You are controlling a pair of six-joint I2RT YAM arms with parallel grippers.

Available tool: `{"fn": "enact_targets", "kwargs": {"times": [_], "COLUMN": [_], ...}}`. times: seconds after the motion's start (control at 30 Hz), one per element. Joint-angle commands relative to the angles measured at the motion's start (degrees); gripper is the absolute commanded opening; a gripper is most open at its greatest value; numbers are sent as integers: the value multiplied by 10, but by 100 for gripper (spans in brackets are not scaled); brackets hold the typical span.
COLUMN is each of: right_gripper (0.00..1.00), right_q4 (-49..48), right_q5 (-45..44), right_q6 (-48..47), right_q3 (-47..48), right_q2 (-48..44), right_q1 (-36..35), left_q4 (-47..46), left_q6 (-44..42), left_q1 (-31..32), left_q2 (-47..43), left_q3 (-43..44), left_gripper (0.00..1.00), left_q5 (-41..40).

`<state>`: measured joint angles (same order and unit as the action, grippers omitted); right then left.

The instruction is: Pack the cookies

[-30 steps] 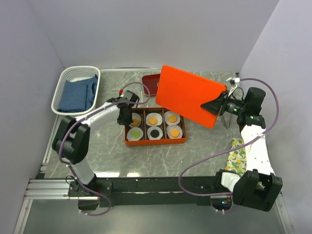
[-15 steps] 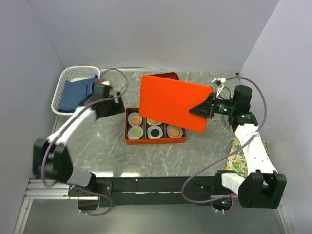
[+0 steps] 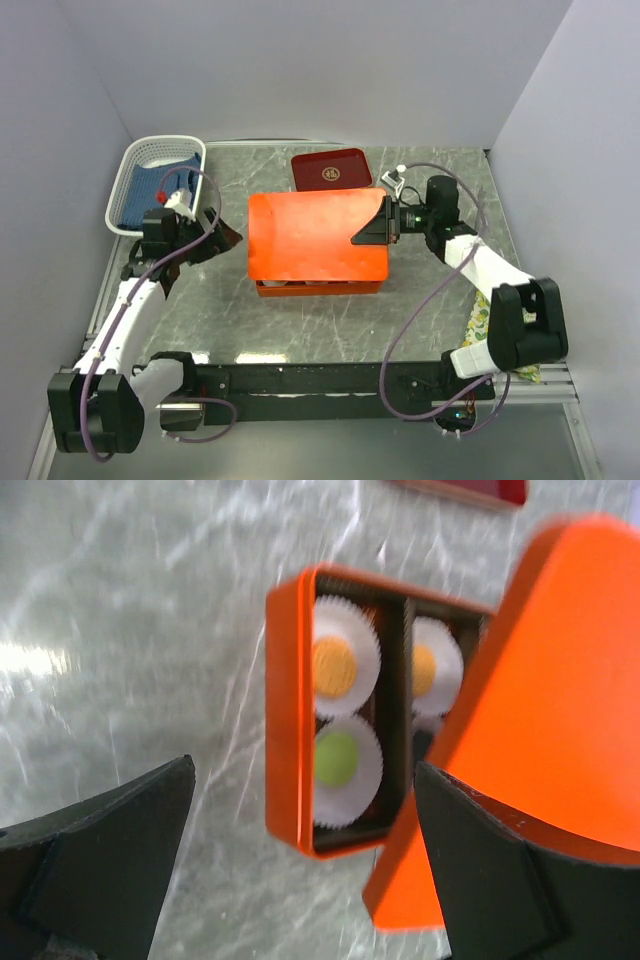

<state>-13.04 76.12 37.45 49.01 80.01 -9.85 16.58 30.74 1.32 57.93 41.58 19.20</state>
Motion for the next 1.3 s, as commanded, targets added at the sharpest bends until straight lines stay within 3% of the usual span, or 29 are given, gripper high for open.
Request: {"fn": "enact_targets", "kwargs": {"times": [0.0,0.43,0.73,0.87,1.07,1.27], "right_gripper": [0,0,0,0,0,0], "right_q4": [-111,-66,33,48,41,10], "right_q5": [11,-2,-16,-20,-19,-18], "right_q6": [90,58,-18,-30,-26,-4], "right_q3": [21,69,95,100,101,87], "right_q2": [49,138,161,171,171,168], "right_q1": [-4,-33,-33,-32,-20,-3], "left_q4": [-46,-7,12,10,1,-3], "left_q6": [18,17,32,39,34,32], "left_q1": [-5,-11,-11,-11,-11,-4], "left_q2": [-26,-35,12,38,95,133], "left_q3": [-29,-38,-31,-30,-21,-11], "left_gripper": [97,96,98,99,91,89], "left_q5": [33,-43,-75,-70,-26,-7]}}
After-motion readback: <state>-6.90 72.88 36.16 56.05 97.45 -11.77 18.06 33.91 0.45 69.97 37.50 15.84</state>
